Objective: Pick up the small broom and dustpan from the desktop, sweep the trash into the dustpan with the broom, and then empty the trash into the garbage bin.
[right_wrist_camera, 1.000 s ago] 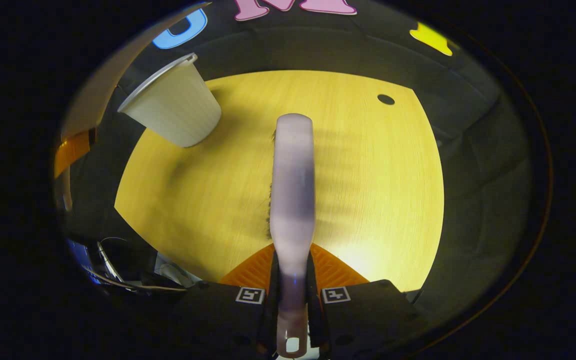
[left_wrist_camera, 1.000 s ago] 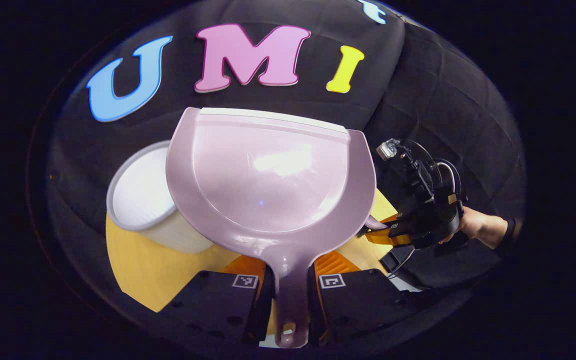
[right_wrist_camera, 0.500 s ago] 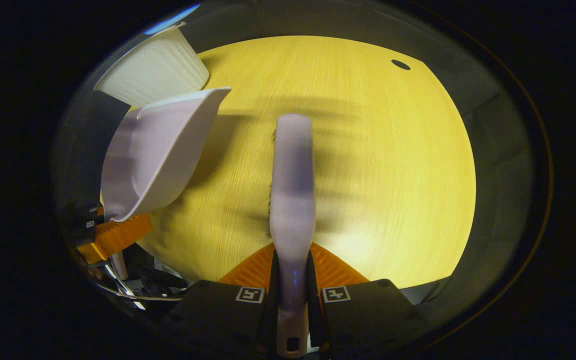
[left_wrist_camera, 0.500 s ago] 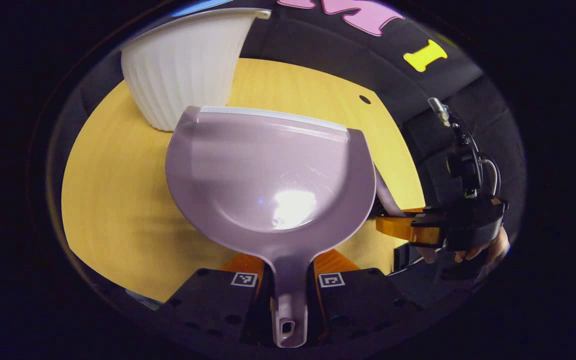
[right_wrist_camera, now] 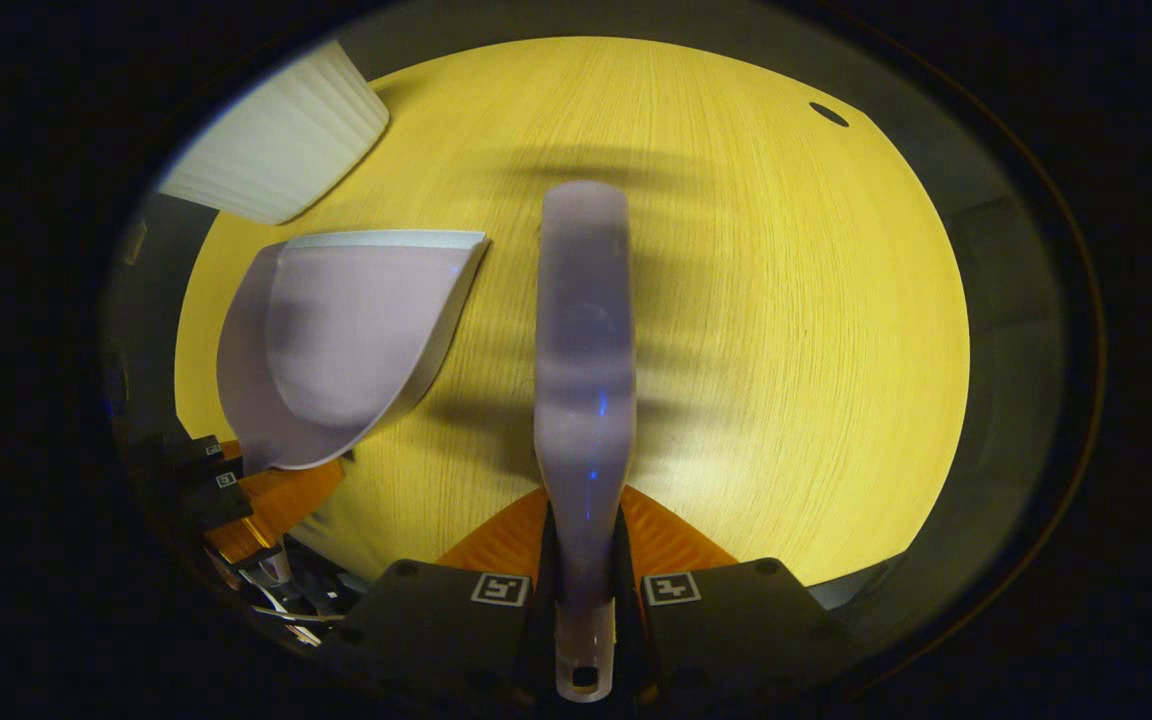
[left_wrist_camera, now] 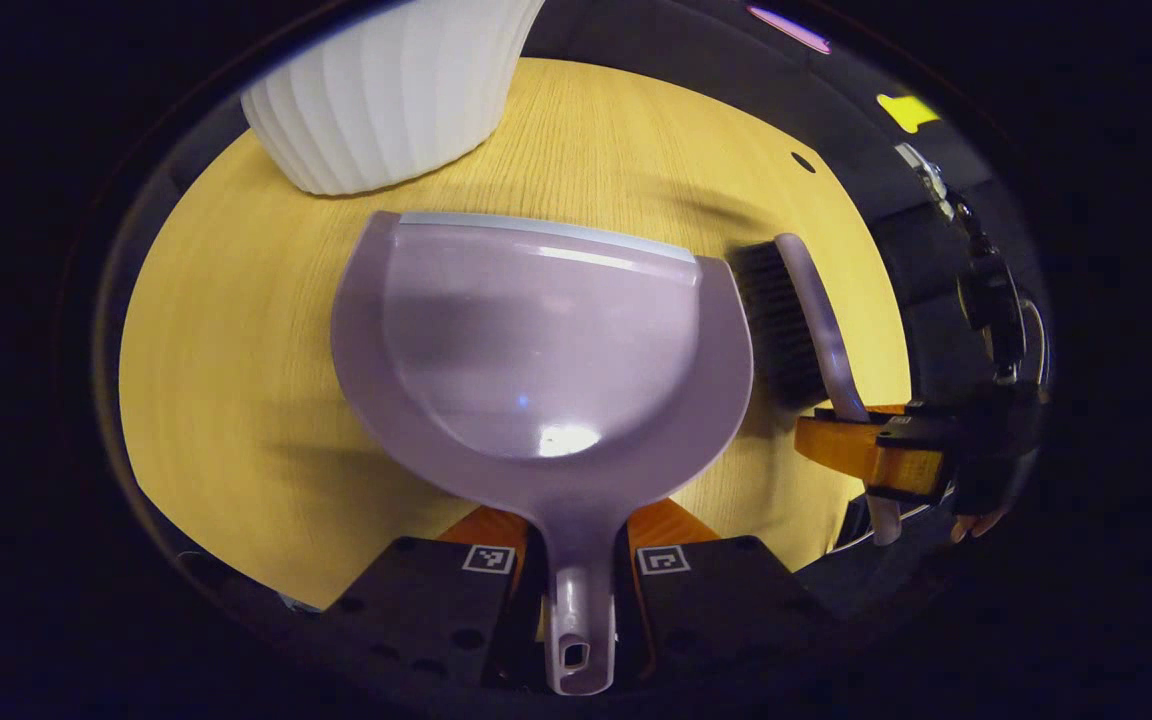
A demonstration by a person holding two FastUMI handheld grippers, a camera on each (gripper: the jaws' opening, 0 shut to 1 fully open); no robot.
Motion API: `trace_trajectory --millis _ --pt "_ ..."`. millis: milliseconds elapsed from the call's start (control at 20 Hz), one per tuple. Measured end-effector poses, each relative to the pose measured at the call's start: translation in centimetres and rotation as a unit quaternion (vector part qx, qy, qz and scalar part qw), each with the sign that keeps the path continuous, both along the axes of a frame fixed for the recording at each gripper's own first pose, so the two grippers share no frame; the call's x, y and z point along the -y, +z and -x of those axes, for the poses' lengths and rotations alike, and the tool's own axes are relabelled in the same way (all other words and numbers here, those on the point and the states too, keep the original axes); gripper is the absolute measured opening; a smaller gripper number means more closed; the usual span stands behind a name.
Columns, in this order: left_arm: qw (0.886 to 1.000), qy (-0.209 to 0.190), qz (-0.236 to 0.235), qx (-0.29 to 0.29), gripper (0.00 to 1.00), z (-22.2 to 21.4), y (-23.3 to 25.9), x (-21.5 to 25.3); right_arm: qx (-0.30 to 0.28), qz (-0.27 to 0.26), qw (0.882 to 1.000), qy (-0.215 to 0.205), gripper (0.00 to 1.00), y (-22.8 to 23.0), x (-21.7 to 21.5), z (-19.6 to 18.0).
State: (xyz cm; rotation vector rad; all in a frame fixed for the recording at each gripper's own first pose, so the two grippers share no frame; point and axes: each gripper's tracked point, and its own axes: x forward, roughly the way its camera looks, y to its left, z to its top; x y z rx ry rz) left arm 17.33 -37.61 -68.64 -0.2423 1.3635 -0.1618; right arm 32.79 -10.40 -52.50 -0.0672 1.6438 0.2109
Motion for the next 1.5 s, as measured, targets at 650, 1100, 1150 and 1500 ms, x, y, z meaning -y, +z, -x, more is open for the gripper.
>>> trace_trajectory --millis 650,1100,1150,1500 --pt "1.000 0.002 -0.023 -0.004 0.76 0.6 2.2 0.4 0.029 -0.012 0.998 -0.047 0.87 0.9 0.3 -1.4" --pt "0.991 0.042 -0.043 0.121 0.76 3.9 13.0 -0.9 0.173 -0.068 0.979 -0.083 0.94 10.4 2.4 -2.3" --pt "0.986 0.053 -0.047 0.153 0.76 4.0 14.5 -1.2 0.196 -0.074 0.974 -0.086 1.00 12.0 2.8 -2.3" --pt "0.896 0.067 -0.060 0.434 0.75 6.0 25.5 -2.8 0.444 -0.069 0.889 -0.084 0.99 26.1 3.5 -2.3"
